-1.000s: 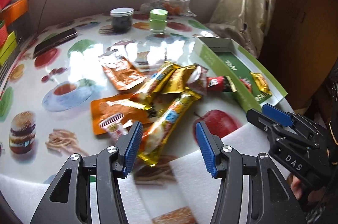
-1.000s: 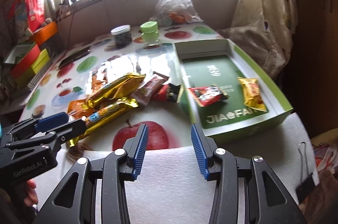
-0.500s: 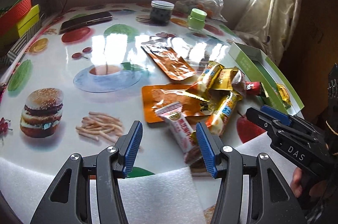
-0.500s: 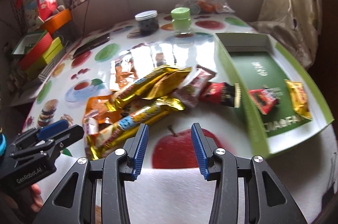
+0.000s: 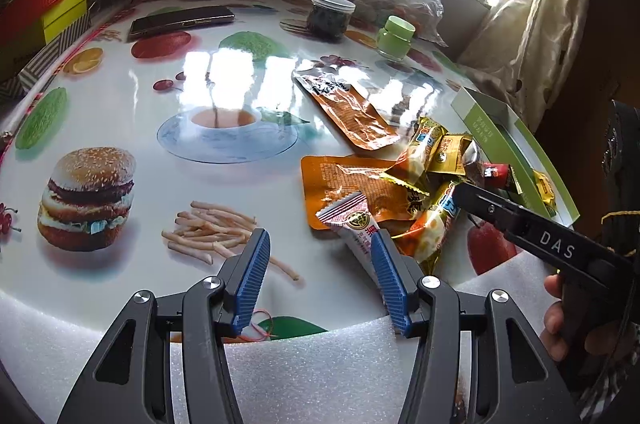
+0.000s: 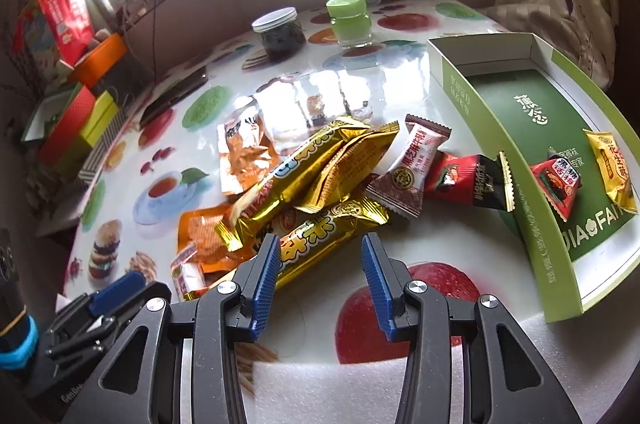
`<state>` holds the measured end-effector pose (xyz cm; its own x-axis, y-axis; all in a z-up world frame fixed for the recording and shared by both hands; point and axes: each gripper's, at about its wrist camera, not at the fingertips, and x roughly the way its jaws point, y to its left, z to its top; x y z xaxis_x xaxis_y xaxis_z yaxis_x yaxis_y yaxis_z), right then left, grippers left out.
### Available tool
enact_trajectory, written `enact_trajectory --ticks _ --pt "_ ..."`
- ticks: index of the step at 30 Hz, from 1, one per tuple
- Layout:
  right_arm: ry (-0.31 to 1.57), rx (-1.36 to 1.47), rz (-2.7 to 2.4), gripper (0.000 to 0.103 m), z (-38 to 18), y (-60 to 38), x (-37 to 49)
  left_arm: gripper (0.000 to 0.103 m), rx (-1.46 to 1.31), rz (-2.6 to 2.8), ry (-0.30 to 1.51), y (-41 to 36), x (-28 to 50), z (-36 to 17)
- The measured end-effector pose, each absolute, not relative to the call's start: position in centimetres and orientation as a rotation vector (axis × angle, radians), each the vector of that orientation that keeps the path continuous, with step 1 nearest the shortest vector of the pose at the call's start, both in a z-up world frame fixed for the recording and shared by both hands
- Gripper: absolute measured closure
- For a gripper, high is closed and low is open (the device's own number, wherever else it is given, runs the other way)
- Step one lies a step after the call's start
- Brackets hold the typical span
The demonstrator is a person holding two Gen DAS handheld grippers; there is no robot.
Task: Organize snacks
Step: 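Grasp the gold bar with blue lettering with the right gripper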
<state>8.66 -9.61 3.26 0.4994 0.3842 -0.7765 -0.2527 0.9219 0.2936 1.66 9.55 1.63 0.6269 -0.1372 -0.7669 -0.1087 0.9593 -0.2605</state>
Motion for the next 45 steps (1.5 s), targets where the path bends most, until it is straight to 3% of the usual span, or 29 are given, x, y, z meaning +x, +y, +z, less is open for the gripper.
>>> enact_trajectory --ticks 10,32,41,45 --pt "1.003 0.185 0.387 0.056 3.1 -8.6 8.8 0.049 -0.313 -0.027 0.901 9.9 1.7 1.5" --pt "1.022 0.11 0.333 0.056 2.4 -9.8 8.1 0.049 -0.321 -0.056 0.967 7.8 3.2 1.0" --pt "0.996 0.174 0.407 0.071 2.7 -10.1 8.1 0.049 -0.34 -0.033 0.98 7.7 3.2 1.0" --pt "0.956 0.17 0.419 0.087 3.4 -10.2 7.9 0.049 -0.349 -0.025 0.982 7.7 3.3 1.0"
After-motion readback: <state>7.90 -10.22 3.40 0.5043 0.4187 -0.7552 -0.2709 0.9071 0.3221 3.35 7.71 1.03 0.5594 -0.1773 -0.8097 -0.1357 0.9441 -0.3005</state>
